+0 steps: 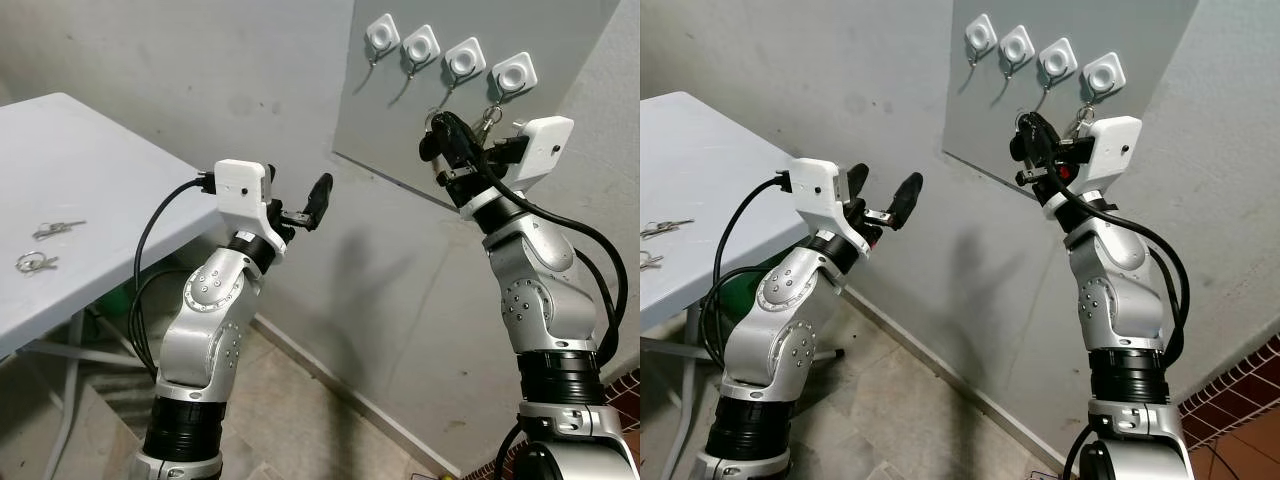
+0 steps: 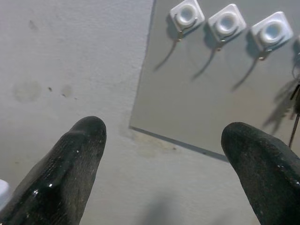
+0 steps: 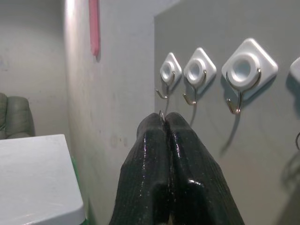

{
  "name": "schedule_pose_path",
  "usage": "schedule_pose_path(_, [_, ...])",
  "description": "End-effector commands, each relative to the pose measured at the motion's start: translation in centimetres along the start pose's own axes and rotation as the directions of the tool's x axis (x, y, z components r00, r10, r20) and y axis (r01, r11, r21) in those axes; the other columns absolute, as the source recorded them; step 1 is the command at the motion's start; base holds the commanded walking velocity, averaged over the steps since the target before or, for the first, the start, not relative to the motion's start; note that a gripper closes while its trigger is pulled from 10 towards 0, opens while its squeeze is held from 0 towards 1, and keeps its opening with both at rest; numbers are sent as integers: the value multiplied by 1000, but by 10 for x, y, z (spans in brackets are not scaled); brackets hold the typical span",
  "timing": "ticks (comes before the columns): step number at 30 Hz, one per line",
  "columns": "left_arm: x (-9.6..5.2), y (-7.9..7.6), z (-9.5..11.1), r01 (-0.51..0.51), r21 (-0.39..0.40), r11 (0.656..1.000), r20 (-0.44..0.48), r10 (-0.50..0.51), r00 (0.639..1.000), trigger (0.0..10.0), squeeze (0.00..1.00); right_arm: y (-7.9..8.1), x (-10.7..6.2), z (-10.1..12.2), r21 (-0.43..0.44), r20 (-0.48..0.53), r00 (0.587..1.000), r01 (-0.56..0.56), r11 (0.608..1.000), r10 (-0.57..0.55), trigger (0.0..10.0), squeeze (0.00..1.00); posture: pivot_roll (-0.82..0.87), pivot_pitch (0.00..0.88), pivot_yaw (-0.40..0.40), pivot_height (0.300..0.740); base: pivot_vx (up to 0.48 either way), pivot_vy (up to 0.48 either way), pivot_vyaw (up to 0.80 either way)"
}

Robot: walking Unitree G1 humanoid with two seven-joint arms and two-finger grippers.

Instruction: Hang keys on a hook

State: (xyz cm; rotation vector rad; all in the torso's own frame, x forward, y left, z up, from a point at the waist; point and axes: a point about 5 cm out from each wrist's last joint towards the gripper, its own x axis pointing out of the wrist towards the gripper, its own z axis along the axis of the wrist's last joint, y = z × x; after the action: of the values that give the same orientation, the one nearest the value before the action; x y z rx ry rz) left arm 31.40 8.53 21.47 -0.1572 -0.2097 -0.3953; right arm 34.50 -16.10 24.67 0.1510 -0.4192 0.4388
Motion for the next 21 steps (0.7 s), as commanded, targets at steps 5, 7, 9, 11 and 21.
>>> schedule_pose_path(5, [2, -3, 1, -6, 49, 999, 6, 6, 1000, 10000, 0, -1, 1, 6, -14, 14, 1000, -5, 1000, 5, 10000, 0, 59, 0, -71, 740, 0, 0, 0])
schedule_pose_path(7, [2, -2, 1, -10, 49, 999, 5, 10, 1000, 10000, 0, -1, 1, 6, -12, 15, 1000, -6, 1000, 6, 10000, 0, 59, 0, -71, 740, 0, 0, 0])
schedule_pose_path(9, [2, -2, 1, -12, 58, 998, 2, 11, 1000, 10000, 0, -1, 2, 6, -10, 16, 1000, -7, 1000, 7, 10000, 0, 59, 0, -71, 740, 0, 0, 0])
schedule_pose_path(11, [2, -2, 1, -11, 60, 998, 2, 11, 1000, 10000, 0, -1, 2, 6, -10, 16, 1000, -7, 1000, 8, 10000, 0, 59, 0, -71, 740, 0, 0, 0])
schedule_pose_path(21, [3, -8, 10, 47, 103, 994, 33, -50, 998, 10000, 0, -1, 14, 7, 15, 19, 1000, -4, 1000, 4, 10000, 0, 66, 0, -69, 740, 0, 0, 0])
